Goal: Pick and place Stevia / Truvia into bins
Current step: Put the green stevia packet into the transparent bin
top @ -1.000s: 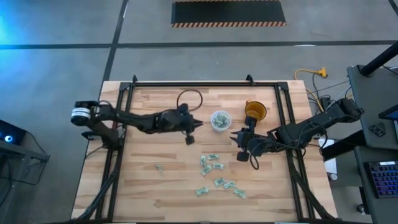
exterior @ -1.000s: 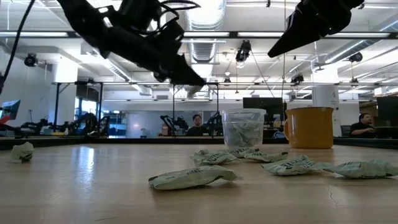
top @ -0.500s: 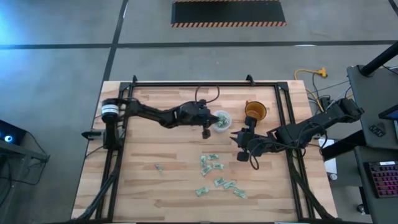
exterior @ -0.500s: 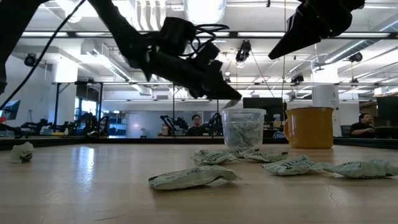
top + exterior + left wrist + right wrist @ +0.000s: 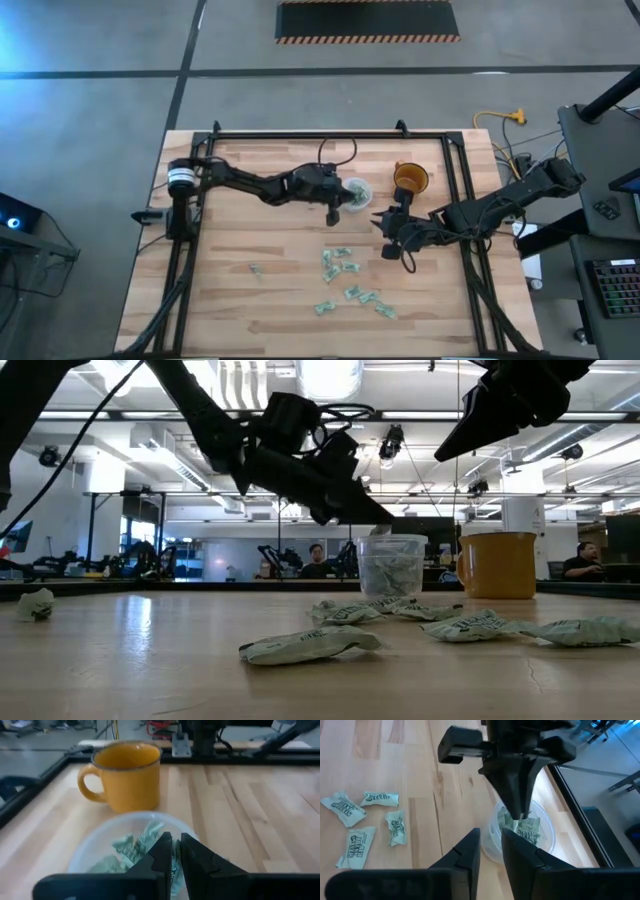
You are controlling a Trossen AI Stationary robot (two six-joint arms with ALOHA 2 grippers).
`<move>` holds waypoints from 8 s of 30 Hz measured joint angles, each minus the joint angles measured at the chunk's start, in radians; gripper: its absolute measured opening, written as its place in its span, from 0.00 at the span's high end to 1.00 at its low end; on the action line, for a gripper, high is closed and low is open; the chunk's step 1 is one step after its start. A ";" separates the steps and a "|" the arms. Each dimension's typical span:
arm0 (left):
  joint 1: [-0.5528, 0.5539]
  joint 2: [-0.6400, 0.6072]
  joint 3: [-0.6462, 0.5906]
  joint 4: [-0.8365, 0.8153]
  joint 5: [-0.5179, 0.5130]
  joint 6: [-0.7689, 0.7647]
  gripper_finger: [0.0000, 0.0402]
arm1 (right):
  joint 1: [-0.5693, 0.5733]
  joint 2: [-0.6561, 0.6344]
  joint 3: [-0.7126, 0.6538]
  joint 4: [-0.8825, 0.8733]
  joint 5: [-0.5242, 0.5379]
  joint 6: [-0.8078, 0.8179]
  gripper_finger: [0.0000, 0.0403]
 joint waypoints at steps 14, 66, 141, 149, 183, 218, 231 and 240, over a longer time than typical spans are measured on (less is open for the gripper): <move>0.001 0.002 0.002 -0.018 -0.001 0.000 0.57 | 0.000 0.000 -0.007 0.000 0.000 0.007 0.80; -0.378 -0.451 -0.274 -0.705 -0.108 -0.161 0.47 | -0.105 0.498 0.008 0.392 -0.447 -0.088 0.59; -0.381 -0.450 -0.278 -0.752 -0.180 -0.212 0.47 | -0.319 0.299 -0.005 0.179 0.111 -0.131 0.71; -0.411 -0.450 -0.278 -0.974 -0.183 -0.487 0.47 | -0.250 0.160 -0.004 0.079 0.111 -0.080 0.66; -0.730 -0.473 -0.273 -1.203 -0.232 -0.616 0.47 | -0.015 0.028 -0.017 -0.024 0.111 0.042 0.68; -0.729 -0.417 -0.323 -1.135 -0.263 -0.599 0.87 | -0.015 0.034 -0.017 -0.023 0.110 0.045 0.72; -0.667 -0.417 -0.283 -0.681 -0.696 0.002 0.91 | -0.015 0.034 -0.017 -0.023 0.110 0.045 0.74; -0.457 -0.418 -0.283 -0.116 -0.733 0.407 0.91 | -0.015 0.033 -0.017 -0.024 0.102 0.045 0.76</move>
